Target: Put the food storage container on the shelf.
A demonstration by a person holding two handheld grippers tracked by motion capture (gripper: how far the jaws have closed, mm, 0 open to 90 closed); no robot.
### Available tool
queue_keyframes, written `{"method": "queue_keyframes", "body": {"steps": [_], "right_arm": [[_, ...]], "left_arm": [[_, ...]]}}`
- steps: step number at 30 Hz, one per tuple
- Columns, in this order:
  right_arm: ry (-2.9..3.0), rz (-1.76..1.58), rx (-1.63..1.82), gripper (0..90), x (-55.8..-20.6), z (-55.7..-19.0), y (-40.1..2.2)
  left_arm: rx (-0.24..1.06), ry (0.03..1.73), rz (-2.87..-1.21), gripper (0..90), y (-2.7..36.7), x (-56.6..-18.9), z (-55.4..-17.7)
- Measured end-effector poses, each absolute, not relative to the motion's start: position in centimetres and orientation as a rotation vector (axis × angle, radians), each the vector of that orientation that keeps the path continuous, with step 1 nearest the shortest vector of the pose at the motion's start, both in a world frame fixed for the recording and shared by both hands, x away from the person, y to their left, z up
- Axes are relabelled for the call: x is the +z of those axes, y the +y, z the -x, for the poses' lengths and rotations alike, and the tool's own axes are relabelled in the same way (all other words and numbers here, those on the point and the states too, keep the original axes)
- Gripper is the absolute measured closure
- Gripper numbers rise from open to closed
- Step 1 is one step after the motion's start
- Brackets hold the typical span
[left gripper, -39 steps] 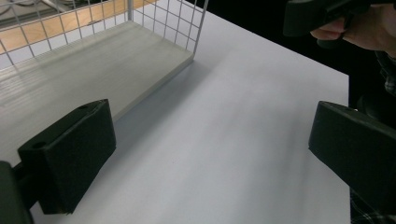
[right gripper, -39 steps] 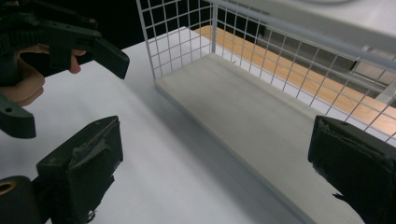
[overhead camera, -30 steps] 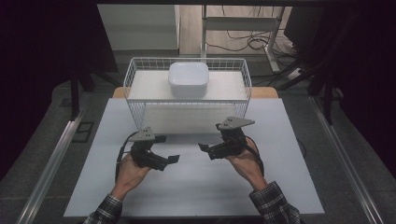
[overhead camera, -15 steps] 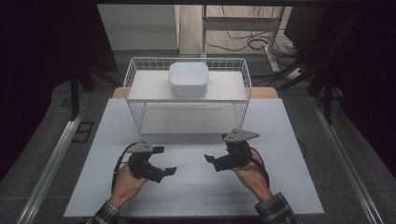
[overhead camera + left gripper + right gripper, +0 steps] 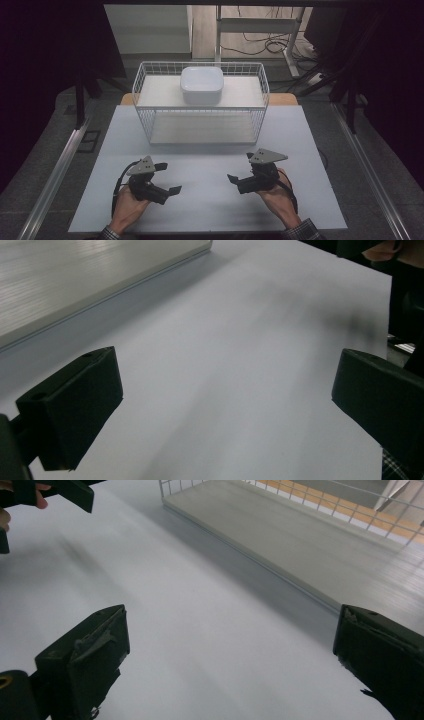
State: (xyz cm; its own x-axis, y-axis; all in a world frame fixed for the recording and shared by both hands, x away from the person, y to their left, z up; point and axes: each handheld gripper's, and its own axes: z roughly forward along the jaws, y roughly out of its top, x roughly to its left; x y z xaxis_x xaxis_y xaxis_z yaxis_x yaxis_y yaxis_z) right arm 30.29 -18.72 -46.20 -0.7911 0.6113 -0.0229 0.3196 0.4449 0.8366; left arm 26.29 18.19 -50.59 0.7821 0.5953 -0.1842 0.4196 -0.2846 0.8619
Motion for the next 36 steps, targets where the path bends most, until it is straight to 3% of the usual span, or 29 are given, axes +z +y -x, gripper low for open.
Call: {"method": "queue_keyframes", "body": {"steps": [23, 36], "right_arm": [[2.334, -0.911, 1.222, 0.4, -47.8, -27.5, -22.7], [2.353, -1.011, 1.103, 0.4, -49.8, -26.4, -24.8]], "left_arm": [[0.308, 0.839, -2.002, 0.2, 20.6, -52.2, -23.1], [0.252, 0.903, -2.025, 0.1, 21.8, -53.4, -22.0]]}}
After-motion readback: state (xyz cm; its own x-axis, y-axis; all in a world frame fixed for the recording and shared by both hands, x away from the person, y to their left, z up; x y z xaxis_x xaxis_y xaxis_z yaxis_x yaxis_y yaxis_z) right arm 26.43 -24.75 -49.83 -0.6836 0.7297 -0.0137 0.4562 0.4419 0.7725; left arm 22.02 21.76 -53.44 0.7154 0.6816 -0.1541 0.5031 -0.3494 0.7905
